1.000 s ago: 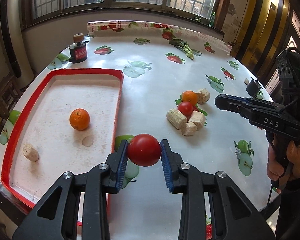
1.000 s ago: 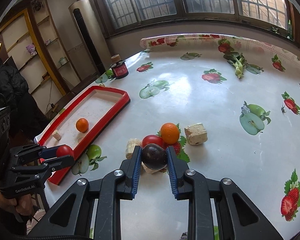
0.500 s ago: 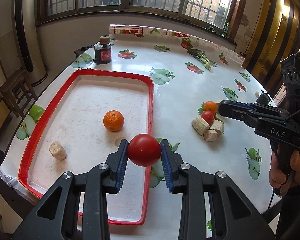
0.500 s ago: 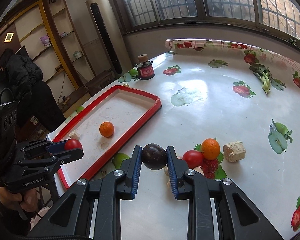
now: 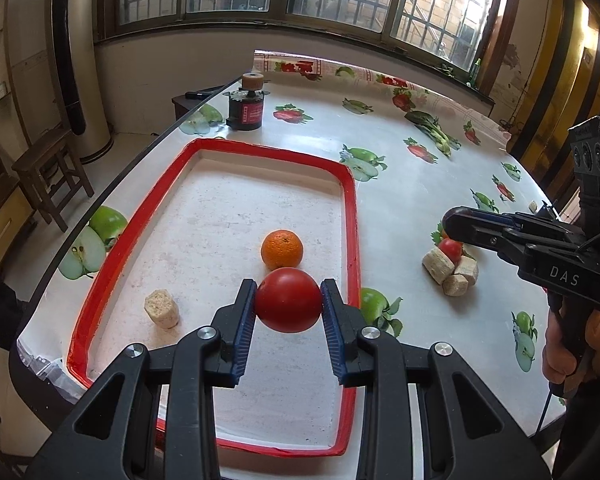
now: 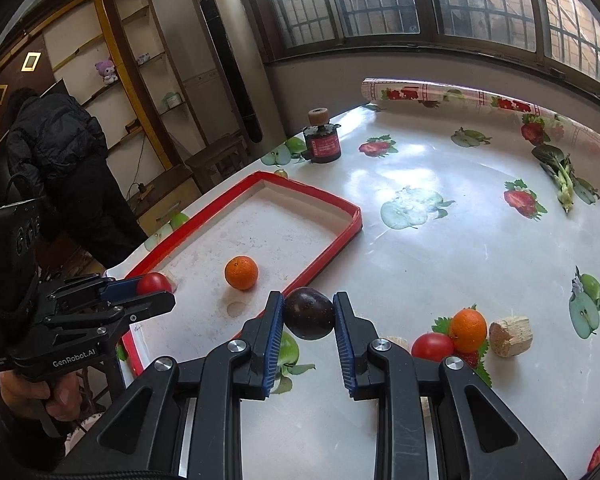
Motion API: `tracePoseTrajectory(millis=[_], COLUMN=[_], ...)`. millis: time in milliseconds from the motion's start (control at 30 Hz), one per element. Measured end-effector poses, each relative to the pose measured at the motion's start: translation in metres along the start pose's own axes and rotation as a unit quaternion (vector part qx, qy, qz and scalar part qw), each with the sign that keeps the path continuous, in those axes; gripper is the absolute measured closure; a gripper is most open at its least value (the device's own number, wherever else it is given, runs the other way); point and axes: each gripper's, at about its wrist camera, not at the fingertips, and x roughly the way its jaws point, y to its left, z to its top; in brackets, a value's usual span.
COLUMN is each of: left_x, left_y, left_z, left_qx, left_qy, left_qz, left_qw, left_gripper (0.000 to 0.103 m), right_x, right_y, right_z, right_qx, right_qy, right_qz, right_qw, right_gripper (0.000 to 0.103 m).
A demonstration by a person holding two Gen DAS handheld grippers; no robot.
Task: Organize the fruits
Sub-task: 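Carry the tomato and plum in both grippers over the red tray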
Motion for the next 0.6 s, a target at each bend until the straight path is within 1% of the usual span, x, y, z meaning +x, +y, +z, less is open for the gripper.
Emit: tracePoseTrajectory(millis=[300,600], left_x=[0.008,0.032], left_y=[0.031,0.057], left_z=[0.016,0.034], left_qx=[-0.022,-0.035], left_qy=[-0.002,0.01], left_qz=[0.021,0.04], left_qw=[0.9995,0.9985], left_gripper=[0.073,0.073], right_x=[0.025,0.065], right_y=[0.013,0.026], right_z=[0.015,0.044], right_qx=[-0.012,-0.027], right_qy=[0.01,0.026], right_qz=[0.012,0.019], right_qw=[1.0,0.999], right_gripper=[0.078,0.078])
